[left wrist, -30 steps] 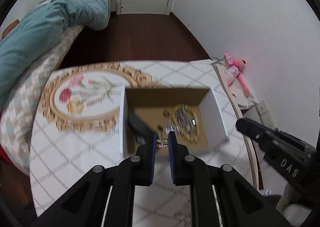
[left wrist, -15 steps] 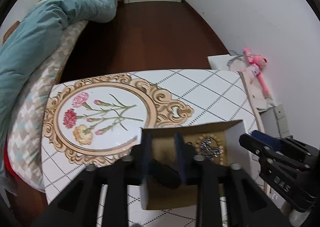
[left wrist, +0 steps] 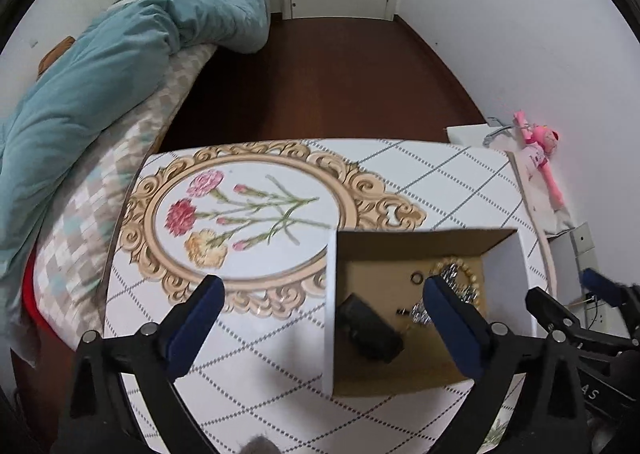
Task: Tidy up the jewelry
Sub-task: 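Carry both gold earrings into the white box and open both grippers, then lift both open tools up away from the box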
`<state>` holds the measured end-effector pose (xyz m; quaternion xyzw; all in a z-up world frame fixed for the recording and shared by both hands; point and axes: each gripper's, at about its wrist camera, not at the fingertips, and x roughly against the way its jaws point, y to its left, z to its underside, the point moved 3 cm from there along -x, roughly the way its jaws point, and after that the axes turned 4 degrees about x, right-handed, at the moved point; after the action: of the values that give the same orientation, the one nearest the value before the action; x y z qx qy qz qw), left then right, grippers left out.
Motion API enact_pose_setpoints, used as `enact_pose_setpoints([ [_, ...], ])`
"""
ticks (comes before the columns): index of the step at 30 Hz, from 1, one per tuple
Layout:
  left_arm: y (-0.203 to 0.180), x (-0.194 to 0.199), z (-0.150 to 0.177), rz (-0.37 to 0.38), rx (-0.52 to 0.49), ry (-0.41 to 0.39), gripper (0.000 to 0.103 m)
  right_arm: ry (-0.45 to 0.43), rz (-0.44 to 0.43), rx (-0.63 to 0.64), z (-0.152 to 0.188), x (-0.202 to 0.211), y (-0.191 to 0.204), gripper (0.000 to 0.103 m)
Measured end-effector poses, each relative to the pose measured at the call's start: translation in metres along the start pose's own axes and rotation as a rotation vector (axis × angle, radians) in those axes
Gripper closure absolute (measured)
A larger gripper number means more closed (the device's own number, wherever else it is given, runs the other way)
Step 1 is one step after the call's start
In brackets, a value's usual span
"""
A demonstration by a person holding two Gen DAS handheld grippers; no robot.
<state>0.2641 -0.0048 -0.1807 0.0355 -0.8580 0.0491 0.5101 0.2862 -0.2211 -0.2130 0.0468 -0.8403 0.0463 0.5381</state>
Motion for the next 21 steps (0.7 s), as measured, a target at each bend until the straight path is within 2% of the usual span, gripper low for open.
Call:
enact_pose_setpoints([
  [1, 0.001, 0.002, 0.005, -0.005, 0.001, -0.009, 0.001, -0.004, 0.019, 0.002, 0.005, 0.001, -0.001, 0.009],
  [2, 0.001, 0.003, 0.008, -0.009, -0.002, -0.017, 0.001, -0.007, 0.032, 0.004, 0.008, 0.003, -0.001, 0.004],
  [6, 0.001, 0.007, 0.022, -0.013, 0.008, -0.026, 0.001, -0.015, 0.067, 0.018, 0.018, 0.007, 0.000, 0.000],
  [15, -0.003, 0.011, 0.037, -0.010, 0.015, -0.022, 0.001, -0.013, 0.091, 0.022, 0.029, 0.013, 0.001, 0.000],
  [21, -0.003, 0.026, 0.038, -0.006, 0.028, -0.043, 0.001, -0.039, 0.089, -0.002, 0.033, 0.028, -0.003, 0.000],
])
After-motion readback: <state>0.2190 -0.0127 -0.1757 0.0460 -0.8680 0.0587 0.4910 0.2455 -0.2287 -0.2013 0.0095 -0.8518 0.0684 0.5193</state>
